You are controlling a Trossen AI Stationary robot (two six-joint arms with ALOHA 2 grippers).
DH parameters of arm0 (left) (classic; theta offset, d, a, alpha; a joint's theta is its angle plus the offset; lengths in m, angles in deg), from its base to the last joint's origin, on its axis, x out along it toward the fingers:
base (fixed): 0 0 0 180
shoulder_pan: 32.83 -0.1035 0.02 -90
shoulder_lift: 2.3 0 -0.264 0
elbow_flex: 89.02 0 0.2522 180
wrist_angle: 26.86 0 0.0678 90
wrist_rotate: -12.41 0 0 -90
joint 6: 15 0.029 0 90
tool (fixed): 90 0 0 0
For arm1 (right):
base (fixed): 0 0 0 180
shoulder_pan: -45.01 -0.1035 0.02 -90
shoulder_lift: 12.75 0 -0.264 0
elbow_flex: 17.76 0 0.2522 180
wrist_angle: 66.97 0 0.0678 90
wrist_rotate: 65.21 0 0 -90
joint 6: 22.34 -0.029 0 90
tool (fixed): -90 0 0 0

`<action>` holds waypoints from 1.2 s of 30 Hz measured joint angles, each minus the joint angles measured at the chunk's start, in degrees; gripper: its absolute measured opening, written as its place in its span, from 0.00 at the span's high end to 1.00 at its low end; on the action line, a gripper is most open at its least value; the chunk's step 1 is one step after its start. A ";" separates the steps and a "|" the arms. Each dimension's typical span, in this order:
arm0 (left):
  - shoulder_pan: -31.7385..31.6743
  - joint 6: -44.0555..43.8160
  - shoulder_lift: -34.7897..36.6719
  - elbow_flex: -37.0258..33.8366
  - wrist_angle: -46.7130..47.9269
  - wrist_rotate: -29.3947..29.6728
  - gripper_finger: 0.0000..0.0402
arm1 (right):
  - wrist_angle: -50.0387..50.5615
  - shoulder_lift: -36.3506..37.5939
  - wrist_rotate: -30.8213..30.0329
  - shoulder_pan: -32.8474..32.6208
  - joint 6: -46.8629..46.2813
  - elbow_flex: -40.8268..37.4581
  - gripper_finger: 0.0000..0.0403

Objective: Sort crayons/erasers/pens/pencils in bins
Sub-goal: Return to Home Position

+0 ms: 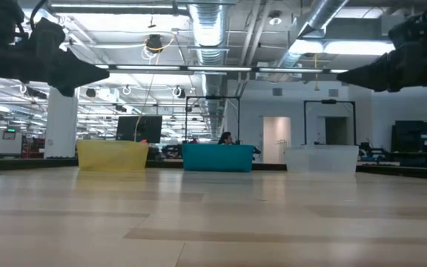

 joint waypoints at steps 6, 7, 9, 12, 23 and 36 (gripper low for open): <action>0.58 0.35 0.08 -0.03 0.06 0.12 1.00 | 0.17 -0.55 -0.10 2.71 2.73 0.00 0.97; 0.58 0.37 0.04 -0.03 0.13 0.12 1.00 | 0.17 -0.67 -0.10 3.23 4.76 0.00 0.96; 0.58 0.38 0.03 -0.06 0.14 0.37 1.00 | 0.21 -0.72 -0.13 3.91 6.86 -0.02 0.95; 0.58 0.96 0.03 -0.08 0.23 1.07 1.00 | -0.05 -0.71 -0.17 4.45 7.19 -0.07 0.94; 0.53 -2.70 0.05 -0.14 0.22 3.10 1.00 | -0.13 -0.71 -0.16 4.40 7.24 -0.09 0.94; 0.54 -3.01 0.05 -0.21 0.19 3.15 1.00 | -0.13 -0.71 -0.15 4.40 7.39 -0.09 0.94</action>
